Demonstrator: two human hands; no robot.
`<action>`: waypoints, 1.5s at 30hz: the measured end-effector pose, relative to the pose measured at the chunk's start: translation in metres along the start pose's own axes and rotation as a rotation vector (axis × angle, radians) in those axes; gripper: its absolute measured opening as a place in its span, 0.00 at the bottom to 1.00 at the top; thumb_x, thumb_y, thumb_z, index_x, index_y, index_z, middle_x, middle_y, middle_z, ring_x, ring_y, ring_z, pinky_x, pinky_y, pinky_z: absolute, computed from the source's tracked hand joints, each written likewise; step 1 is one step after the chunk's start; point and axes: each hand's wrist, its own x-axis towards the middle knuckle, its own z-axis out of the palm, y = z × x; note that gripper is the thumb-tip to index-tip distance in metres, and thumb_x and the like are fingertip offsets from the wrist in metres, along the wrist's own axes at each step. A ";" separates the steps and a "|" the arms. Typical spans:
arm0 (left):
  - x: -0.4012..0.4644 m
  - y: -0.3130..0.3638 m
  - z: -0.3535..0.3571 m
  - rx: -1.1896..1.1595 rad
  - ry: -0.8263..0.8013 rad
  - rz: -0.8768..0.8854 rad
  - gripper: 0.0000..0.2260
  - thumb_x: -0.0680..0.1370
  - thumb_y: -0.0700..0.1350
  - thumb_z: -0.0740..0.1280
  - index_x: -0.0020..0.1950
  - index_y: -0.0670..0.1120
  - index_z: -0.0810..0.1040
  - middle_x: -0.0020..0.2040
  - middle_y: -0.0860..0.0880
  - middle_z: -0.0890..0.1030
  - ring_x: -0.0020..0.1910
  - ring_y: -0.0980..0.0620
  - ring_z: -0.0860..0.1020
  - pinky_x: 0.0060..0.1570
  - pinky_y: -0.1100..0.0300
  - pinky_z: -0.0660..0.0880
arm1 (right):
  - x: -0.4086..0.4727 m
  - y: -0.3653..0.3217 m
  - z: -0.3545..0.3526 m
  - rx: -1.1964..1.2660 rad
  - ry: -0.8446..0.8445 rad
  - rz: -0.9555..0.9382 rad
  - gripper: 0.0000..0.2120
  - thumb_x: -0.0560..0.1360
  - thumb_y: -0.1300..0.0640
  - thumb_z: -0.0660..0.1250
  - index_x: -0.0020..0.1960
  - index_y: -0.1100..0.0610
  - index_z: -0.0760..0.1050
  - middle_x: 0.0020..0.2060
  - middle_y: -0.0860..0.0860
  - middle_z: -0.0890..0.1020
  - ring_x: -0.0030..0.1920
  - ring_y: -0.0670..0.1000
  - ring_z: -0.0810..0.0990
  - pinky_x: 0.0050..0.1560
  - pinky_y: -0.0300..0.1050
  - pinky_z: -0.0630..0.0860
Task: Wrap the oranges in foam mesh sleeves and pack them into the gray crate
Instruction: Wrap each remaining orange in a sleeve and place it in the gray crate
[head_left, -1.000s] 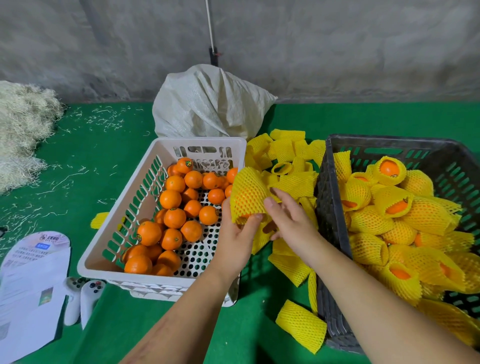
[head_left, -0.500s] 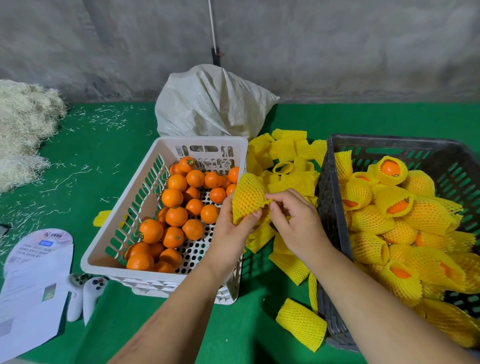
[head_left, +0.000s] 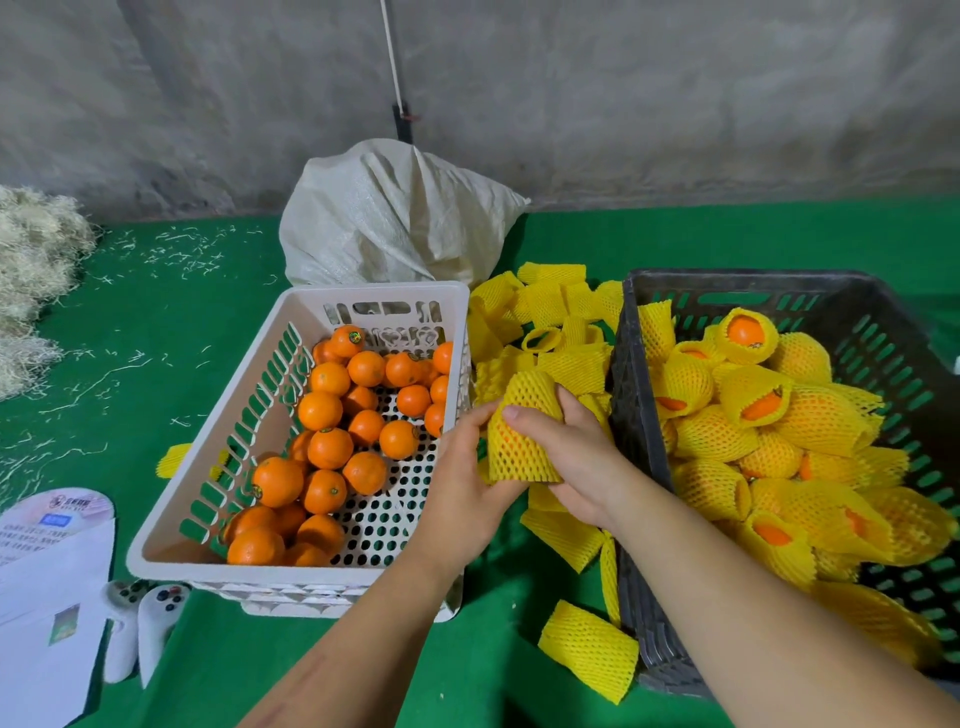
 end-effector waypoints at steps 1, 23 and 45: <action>0.000 0.000 0.000 0.033 -0.024 0.011 0.31 0.77 0.49 0.75 0.78 0.55 0.68 0.73 0.58 0.73 0.74 0.55 0.70 0.73 0.51 0.69 | 0.000 -0.001 -0.002 0.021 0.036 0.000 0.22 0.76 0.58 0.75 0.69 0.47 0.75 0.55 0.48 0.86 0.54 0.51 0.86 0.56 0.54 0.83; 0.006 0.004 -0.001 -0.130 0.014 -0.119 0.14 0.84 0.44 0.68 0.69 0.54 0.78 0.65 0.64 0.81 0.68 0.65 0.76 0.67 0.64 0.72 | 0.083 -0.072 -0.176 -1.486 0.306 -0.035 0.30 0.84 0.43 0.58 0.81 0.54 0.61 0.83 0.54 0.44 0.83 0.57 0.41 0.81 0.54 0.46; 0.047 -0.109 -0.080 1.050 -0.463 -0.574 0.41 0.84 0.50 0.64 0.85 0.58 0.36 0.86 0.43 0.50 0.82 0.33 0.53 0.81 0.37 0.52 | 0.089 0.015 -0.013 -1.764 -0.522 0.384 0.27 0.83 0.45 0.63 0.79 0.48 0.61 0.81 0.61 0.50 0.76 0.64 0.65 0.67 0.51 0.69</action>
